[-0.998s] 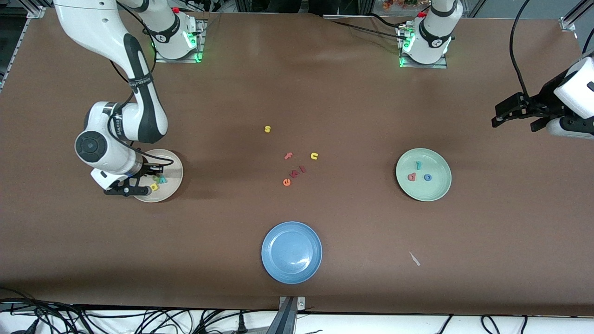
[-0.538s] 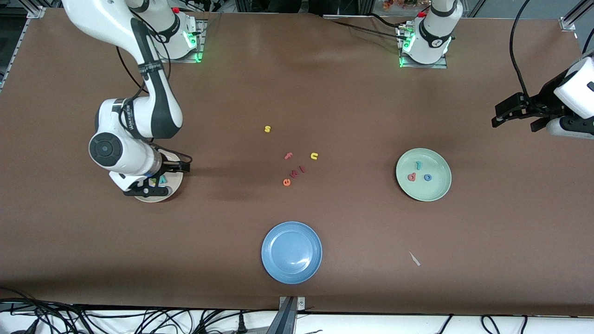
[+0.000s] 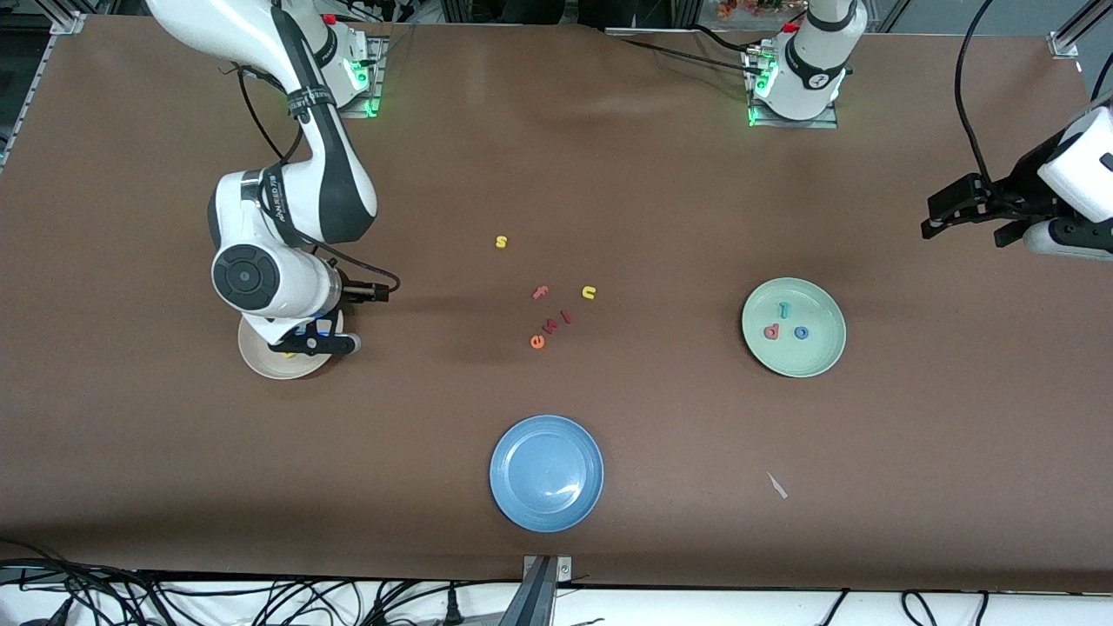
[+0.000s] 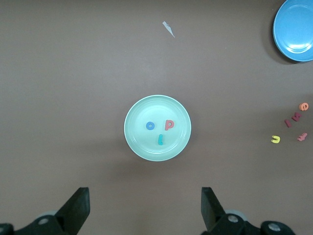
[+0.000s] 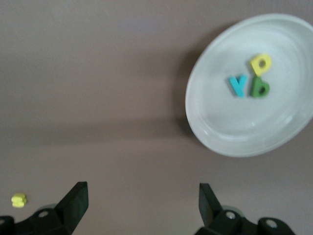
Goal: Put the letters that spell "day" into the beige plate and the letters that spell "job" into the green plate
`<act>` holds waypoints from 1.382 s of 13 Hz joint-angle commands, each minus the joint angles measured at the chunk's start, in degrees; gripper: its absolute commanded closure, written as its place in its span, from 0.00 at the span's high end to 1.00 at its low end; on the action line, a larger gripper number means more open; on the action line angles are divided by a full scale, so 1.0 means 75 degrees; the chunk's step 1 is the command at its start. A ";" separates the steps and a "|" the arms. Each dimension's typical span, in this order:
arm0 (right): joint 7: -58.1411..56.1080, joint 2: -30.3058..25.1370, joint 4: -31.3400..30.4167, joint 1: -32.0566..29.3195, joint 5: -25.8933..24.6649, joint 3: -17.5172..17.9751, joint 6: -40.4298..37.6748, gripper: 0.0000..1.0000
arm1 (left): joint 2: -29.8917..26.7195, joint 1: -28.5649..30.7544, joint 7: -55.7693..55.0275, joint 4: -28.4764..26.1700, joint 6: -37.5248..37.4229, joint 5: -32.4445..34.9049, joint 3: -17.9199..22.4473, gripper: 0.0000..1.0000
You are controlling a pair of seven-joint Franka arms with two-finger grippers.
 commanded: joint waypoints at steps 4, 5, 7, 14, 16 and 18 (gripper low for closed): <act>0.0115 -0.0370 0.0514 -0.0551 0.0080 0.0134 -0.1098 1.00 | -0.0024 -0.0041 0.0124 0.0091 -0.0080 0.0128 0.0028 1.00; 0.0104 -0.0522 0.0514 -0.0913 0.0045 0.0529 -0.1086 1.00 | -0.0024 -0.0041 0.0124 0.0091 -0.0080 0.0128 0.0028 1.00; 0.0115 -0.0897 0.0456 -0.2082 0.0056 0.1712 -0.1098 1.00 | -0.0013 -0.0041 0.0124 0.0091 -0.0080 0.0128 0.0028 1.00; 0.0010 -0.1670 0.0479 -0.3002 -0.0165 0.2361 -0.0922 1.00 | -0.0013 -0.0041 0.0124 0.0091 -0.0080 0.0128 0.0028 1.00; -0.0014 -0.1952 0.0491 -0.3060 -0.0901 0.2361 -0.0946 1.00 | -0.0013 -0.0041 0.0124 0.0091 -0.0080 0.0128 0.0028 1.00; 0.0033 -0.2233 0.0561 -0.3200 -0.1069 0.2350 -0.0841 1.00 | -0.0024 -0.0041 0.0124 0.0091 -0.0080 0.0128 0.0028 1.00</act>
